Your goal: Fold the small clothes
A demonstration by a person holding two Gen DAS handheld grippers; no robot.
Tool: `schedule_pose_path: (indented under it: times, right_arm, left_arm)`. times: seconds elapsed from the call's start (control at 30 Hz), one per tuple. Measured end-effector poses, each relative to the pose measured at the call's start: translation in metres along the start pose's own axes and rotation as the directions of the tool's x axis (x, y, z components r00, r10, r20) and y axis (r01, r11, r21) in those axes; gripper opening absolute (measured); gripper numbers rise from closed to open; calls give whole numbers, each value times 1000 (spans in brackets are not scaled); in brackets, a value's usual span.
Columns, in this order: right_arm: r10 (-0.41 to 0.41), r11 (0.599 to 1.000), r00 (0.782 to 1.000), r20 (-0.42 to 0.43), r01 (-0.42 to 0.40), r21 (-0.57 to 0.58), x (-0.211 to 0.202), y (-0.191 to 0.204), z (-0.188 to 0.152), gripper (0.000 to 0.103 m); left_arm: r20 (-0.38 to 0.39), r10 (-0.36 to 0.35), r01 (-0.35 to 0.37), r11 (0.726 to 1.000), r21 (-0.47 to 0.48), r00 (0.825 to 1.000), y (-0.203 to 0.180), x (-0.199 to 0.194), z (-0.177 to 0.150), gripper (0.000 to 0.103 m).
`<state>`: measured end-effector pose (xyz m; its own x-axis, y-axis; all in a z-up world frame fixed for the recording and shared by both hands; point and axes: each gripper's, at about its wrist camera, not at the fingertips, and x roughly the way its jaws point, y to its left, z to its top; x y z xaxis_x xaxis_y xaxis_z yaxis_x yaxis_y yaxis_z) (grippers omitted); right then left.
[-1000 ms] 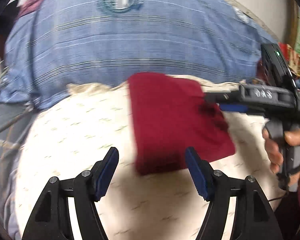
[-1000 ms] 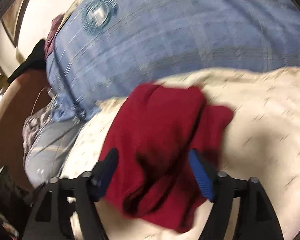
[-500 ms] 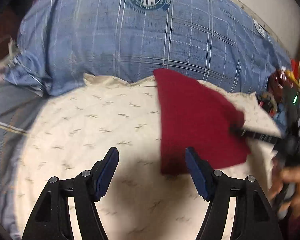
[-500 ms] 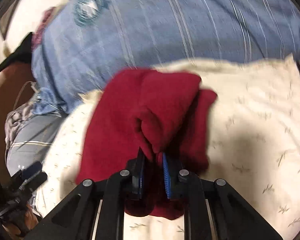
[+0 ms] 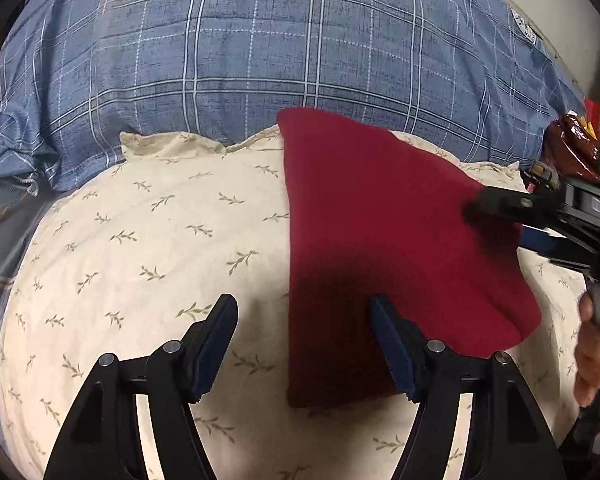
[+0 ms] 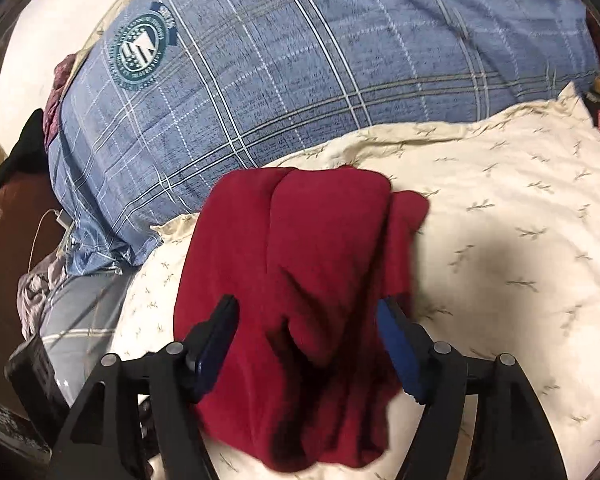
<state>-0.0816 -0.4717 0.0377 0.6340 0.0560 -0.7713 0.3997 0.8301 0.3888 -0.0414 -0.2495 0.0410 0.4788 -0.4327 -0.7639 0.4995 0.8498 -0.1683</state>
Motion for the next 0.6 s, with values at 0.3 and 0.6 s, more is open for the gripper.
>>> schedule_pose_path:
  times: [0.3, 0.6]
  right_arm:
    - [90, 992, 996, -1, -89, 91, 16, -10, -3, 74]
    - [-150, 955, 973, 177, 190, -229, -5, 24, -17, 21]
  left_arm:
    - [4, 18, -19, 1000, 6, 1000, -2, 8, -2, 68]
    - [13, 8, -8, 1000, 15, 1000, -3, 6, -4, 69]
